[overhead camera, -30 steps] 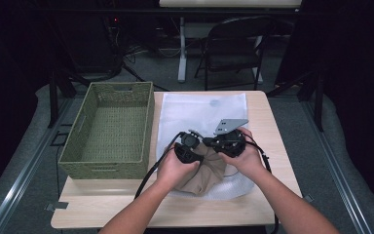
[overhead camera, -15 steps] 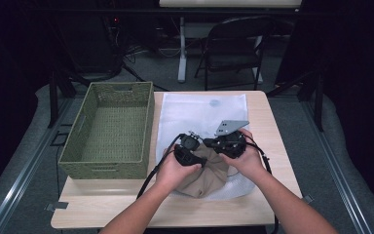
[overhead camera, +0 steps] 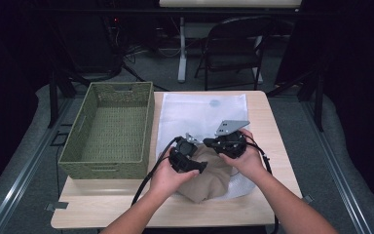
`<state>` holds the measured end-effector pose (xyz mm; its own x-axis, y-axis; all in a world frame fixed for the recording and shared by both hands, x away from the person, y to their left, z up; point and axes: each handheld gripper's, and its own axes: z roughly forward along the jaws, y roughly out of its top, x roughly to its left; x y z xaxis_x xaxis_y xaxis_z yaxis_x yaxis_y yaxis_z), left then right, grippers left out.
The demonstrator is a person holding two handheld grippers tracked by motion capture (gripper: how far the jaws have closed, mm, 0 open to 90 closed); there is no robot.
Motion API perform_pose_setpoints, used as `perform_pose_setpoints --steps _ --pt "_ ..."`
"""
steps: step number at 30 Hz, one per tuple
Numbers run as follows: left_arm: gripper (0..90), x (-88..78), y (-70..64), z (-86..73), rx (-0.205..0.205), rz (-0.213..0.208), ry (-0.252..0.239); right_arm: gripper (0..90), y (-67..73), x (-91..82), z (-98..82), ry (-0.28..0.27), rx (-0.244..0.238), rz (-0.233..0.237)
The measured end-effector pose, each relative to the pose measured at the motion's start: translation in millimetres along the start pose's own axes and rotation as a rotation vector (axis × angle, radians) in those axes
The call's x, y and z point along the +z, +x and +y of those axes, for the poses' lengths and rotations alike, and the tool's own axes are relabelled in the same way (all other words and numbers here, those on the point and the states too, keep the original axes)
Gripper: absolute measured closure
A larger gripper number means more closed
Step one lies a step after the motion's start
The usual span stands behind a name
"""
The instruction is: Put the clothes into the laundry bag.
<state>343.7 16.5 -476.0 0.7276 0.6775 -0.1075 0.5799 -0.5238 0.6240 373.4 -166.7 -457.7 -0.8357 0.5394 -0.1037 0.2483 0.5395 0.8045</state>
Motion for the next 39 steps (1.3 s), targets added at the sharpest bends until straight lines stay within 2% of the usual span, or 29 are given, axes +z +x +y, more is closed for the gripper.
perform_pose_setpoints --steps 6,10,16,18,23,25,31,37,39 --pt "37.1 -7.3 -4.8 -13.1 0.007 -0.022 -0.011 88.7 0.4 0.2 0.0 0.005 -0.002 0.000" --pt "36.4 -5.7 -7.8 -20.2 0.013 -0.037 0.002 88.6 1.1 0.5 0.3 0.004 -0.003 0.000" --pt "34.9 3.6 -8.2 -29.8 0.016 -0.043 0.009 88.6 1.7 0.1 0.3 0.006 -0.004 0.000" --pt "33.6 5.4 -8.4 -31.3 0.032 -0.046 0.008 88.6 2.0 0.1 0.3 0.004 -0.005 0.000" --pt "32.0 12.7 -9.2 -35.6 0.046 -0.018 0.019 88.6 2.9 0.2 0.1 0.004 -0.006 -0.003" --pt "31.4 16.6 -7.9 -37.6 0.045 -0.009 0.028 88.6 3.3 0.2 -0.1 0.005 -0.007 -0.001" --pt "27.4 29.4 -3.6 -44.0 0.032 -0.017 0.042 88.5 4.7 1.7 -3.0 0.011 -0.005 0.001" --pt "25.2 37.3 -1.7 -47.0 0.022 -0.034 0.032 88.6 4.6 1.3 -4.2 0.008 -0.002 0.004" --pt "25.2 39.4 -2.1 -48.4 0.017 -0.027 0.025 88.6 4.8 1.2 -4.3 0.007 -0.004 0.003"
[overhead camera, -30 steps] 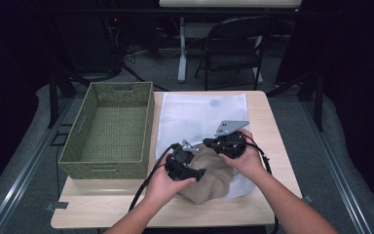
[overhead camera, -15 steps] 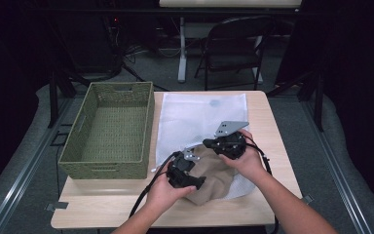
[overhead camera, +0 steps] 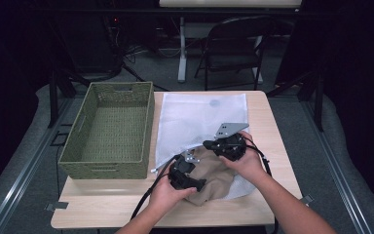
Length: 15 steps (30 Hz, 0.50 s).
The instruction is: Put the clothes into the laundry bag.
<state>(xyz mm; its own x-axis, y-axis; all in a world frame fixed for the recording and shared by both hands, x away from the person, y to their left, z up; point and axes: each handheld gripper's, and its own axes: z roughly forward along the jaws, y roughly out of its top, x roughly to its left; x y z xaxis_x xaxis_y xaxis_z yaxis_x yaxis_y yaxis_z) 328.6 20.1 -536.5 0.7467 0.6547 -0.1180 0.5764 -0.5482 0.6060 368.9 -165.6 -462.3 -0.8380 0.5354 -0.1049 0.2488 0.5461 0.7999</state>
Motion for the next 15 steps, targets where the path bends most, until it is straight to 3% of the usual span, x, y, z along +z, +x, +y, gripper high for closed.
perform_pose_setpoints --steps 2,7,15 --pt "25.5 2.1 -0.3 -2.0 -0.015 -0.006 -0.011 88.6 0.6 -0.2 -0.1 0.000 -0.002 0.000" --pt "30.4 4.5 -1.8 -4.3 -0.001 0.005 -0.007 88.6 1.6 0.1 -0.9 0.001 -0.003 0.003" --pt "41.3 4.3 0.2 -6.8 -0.013 -0.004 -0.018 88.6 2.3 0.1 -1.4 0.003 -0.003 0.000"
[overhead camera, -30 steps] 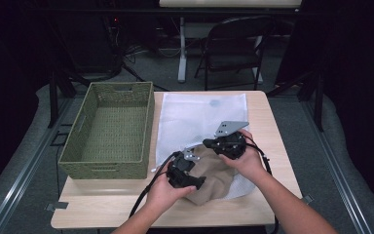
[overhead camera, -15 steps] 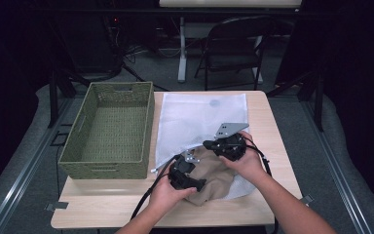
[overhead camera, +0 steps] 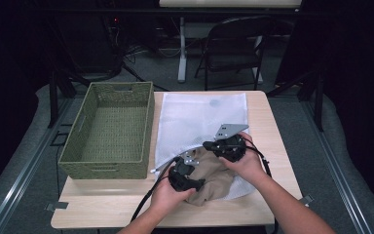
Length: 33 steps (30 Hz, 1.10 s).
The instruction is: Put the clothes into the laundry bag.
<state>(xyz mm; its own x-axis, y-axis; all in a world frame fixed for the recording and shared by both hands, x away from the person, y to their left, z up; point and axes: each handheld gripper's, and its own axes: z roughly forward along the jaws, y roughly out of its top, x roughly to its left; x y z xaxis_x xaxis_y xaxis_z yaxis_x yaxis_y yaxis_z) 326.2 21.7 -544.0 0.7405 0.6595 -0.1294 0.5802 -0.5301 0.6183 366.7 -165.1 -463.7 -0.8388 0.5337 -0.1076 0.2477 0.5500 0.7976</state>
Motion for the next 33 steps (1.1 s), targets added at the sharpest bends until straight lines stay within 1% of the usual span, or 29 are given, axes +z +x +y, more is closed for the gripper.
perform_pose_setpoints --steps 5,11,12,15,19,21,24,25,26,27,29,31,33 --pt "48.3 -1.7 1.6 0.3 -0.001 0.000 0.005 88.6 0.3 0.2 -0.6 -0.002 0.002 -0.001" --pt "53.8 -3.9 2.7 1.3 -0.013 0.004 -0.003 88.6 0.6 -1.0 -1.0 -0.008 0.002 0.000" --pt "54.4 -4.5 3.3 1.7 -0.014 0.000 -0.001 88.6 0.7 -1.4 -1.1 -0.010 0.003 0.000" --pt "55.5 -5.7 3.5 3.8 -0.025 -0.002 -0.001 88.6 0.6 -2.4 -0.9 -0.008 0.001 -0.001" --pt "56.4 -9.2 2.1 8.6 -0.026 0.008 -0.006 88.6 0.9 -2.2 -0.6 -0.007 0.001 -0.001" --pt "56.6 -10.9 3.9 11.3 -0.023 0.009 0.000 88.6 1.3 -2.5 0.1 -0.008 0.001 0.002" --pt "56.9 -13.3 5.6 15.7 -0.045 0.016 -0.017 88.6 1.8 -3.8 0.9 -0.014 0.001 0.001" --pt "57.0 -14.4 6.5 17.3 -0.042 0.018 -0.019 88.6 1.8 -4.3 1.0 -0.015 0.001 0.004" --pt "57.0 -14.7 6.4 19.1 -0.050 0.021 -0.029 88.6 2.2 -4.6 1.1 -0.018 0.003 0.001" --pt "57.0 -15.7 7.2 21.1 -0.045 0.022 -0.027 88.6 2.2 -4.8 1.2 -0.019 0.003 0.001" --pt "57.0 -16.4 7.7 25.5 -0.052 0.027 -0.039 88.6 2.5 -5.9 1.9 -0.017 -0.001 0.000" --pt "57.1 -16.6 8.2 28.2 -0.052 0.038 -0.043 88.6 3.2 -6.6 2.7 -0.025 -0.001 0.001" --pt "57.1 -15.4 9.3 31.8 -0.062 0.046 -0.049 88.6 3.9 -7.0 3.4 -0.032 0.001 0.002"
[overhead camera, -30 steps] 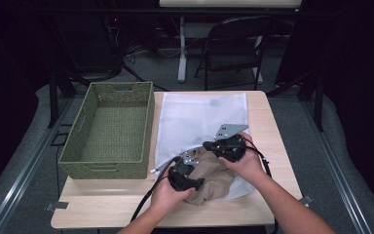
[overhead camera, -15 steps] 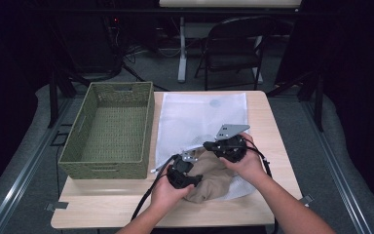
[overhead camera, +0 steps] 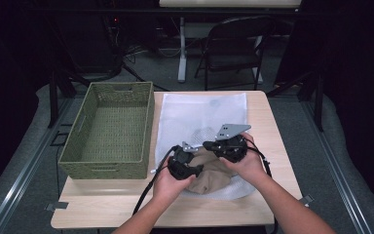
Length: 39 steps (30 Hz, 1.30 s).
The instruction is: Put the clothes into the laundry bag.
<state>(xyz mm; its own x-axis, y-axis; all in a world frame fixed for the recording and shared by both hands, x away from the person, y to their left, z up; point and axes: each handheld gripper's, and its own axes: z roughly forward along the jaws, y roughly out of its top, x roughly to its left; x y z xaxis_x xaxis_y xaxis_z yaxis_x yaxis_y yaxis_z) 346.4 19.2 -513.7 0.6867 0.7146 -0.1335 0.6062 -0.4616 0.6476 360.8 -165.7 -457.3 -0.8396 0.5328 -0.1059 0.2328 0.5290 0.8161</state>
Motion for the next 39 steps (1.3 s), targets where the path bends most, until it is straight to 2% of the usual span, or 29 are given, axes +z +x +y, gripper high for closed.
perform_pose_setpoints --steps 13,20,25,33,39 --pt "57.1 9.9 9.6 16.0 -0.065 0.049 -0.031 88.6 -1.1 -2.6 2.7 0.001 -0.005 -0.005" --pt "57.1 13.2 12.9 20.7 -0.072 0.079 -0.043 88.6 -2.3 -3.5 2.4 -0.008 0.000 -0.005" --pt "57.1 14.9 16.2 20.6 -0.072 0.101 -0.054 88.6 -2.4 -4.3 3.3 -0.014 0.003 -0.001" --pt "57.0 22.9 18.1 19.5 -0.096 0.133 -0.101 88.6 -2.5 -3.0 5.1 -0.028 0.009 -0.003" --pt "55.7 36.2 22.9 15.1 -0.131 0.131 -0.090 88.6 -3.6 -1.1 3.5 -0.014 0.010 -0.005"
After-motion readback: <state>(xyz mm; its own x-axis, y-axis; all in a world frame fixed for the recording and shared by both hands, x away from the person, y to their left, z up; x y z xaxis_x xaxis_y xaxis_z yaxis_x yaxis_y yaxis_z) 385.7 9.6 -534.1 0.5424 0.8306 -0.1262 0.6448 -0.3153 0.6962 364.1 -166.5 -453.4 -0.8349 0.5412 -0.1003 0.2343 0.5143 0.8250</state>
